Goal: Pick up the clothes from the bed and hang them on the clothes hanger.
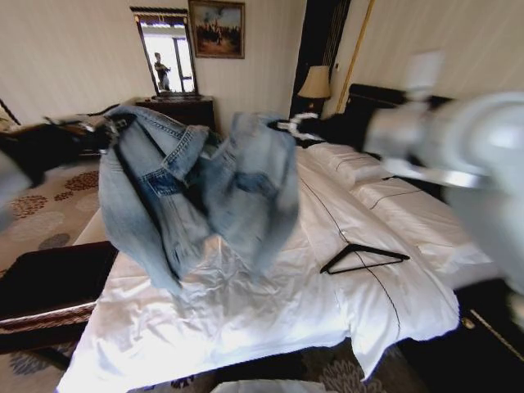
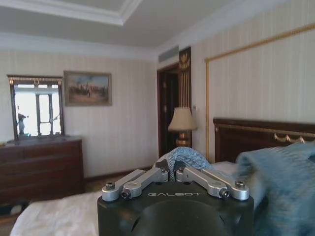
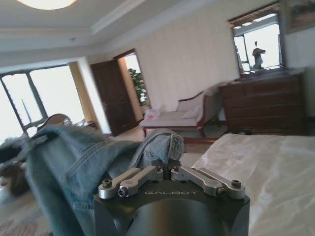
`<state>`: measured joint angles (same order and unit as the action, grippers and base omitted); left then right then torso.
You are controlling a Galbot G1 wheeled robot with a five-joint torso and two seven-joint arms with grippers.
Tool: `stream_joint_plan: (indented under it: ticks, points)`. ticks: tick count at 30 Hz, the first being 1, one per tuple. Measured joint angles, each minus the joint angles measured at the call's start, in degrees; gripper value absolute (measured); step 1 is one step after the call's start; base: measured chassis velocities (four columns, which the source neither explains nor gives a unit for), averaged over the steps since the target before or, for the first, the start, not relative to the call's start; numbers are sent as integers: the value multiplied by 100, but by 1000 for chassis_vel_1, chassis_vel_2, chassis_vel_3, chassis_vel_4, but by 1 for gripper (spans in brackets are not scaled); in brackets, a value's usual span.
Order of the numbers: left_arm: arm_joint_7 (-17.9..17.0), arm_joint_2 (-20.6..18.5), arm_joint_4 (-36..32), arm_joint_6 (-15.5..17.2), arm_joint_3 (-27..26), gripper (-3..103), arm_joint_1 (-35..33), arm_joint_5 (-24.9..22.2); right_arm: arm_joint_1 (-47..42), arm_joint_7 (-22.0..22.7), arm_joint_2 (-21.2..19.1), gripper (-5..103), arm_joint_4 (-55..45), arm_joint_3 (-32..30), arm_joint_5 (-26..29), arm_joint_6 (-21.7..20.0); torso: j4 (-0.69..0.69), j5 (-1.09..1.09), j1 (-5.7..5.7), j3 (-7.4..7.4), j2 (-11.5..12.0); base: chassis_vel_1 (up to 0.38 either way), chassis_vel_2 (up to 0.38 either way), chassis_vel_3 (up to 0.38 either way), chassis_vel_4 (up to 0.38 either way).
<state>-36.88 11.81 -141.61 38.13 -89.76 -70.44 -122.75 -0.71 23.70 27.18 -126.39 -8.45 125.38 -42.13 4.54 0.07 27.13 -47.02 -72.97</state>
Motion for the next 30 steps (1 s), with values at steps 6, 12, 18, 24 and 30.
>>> stream_joint_plan:
  ticks: [6,12,18,24,30]
  points:
    - [-1890,-643,57,459,-1974,2,288,-3545,38,265,-987,2,-568,-736,1295,1,-7,-6,0,-1,0,0,0,0,0]
    - [-2599,-654,223,449,-1806,2,260,-4370,-271,788,-1162,2,-742,-777,1538,-5,-2,-2,2,-2,0,0,0,0,0]
    - [-1520,443,96,430,-856,2,-1455,-1428,-903,1245,-288,2,-614,-64,430,-20,-5,-10,6,-5,3,0,0,0,0]
    - [-164,1098,424,419,461,2,-3067,1144,-1162,1288,685,2,-142,1095,-902,-16,-4,-7,7,-5,4,0,0,0,0]
    - [610,2008,861,387,1916,2,-3074,3114,-1014,1087,2324,2,1438,2653,-2218,-9,-11,-7,4,-5,4,0,0,0,0]
